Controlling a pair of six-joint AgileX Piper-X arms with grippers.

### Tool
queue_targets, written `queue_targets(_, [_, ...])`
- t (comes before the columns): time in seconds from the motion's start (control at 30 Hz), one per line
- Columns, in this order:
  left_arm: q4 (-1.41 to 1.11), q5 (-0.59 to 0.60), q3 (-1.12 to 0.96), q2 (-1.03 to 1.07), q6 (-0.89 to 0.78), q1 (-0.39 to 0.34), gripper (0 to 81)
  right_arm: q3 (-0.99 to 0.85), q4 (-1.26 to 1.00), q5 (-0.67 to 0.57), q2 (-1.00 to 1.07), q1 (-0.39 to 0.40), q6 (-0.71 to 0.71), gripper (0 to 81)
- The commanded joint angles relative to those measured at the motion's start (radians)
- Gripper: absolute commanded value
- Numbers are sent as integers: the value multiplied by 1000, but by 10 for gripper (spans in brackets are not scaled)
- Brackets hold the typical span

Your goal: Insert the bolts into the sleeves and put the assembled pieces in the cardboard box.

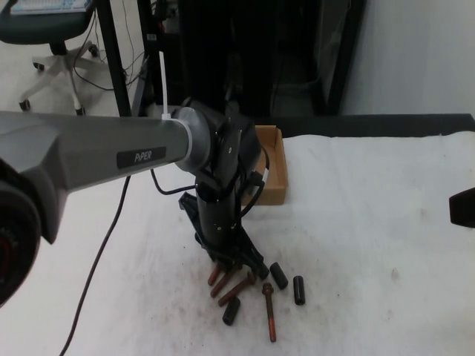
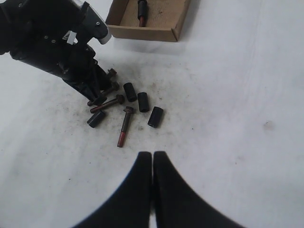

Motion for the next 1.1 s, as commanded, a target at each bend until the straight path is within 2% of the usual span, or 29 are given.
queue_targets(0.0, [-33, -4, 4, 22, -5, 2, 80, 1, -3, -8, -9, 2, -7, 12])
queue_targets(0.03, [-35, -4, 4, 22, -3, 2, 7, 1, -3, -8, -9, 2, -12, 12])
queue_targets(0.33, [-16, -9, 4, -16, 3, 2, 4, 26, -10, -4, -7, 2, -30, 12])
queue_targets(0.47, [57, -91, 4, -113, 61, 2, 4, 75, -75, -7, -7, 2, -24, 12])
queue_targets(0.63, [163, -141, 4, -288, 104, 9, 4, 96, -142, -78, 70, 22, 42, 12])
queue_targets(0.8, [159, -141, 92, -529, 70, 17, 4, 96, -274, -79, 226, 85, 46, 12])
queue_targets(0.93, [94, -141, 289, -773, 10, 17, 4, 77, -362, -79, 359, 159, 80, 12])
queue_targets(1.07, [-33, -102, 508, -1024, -98, 17, 4, 19, -432, -79, 492, 267, 84, 12])
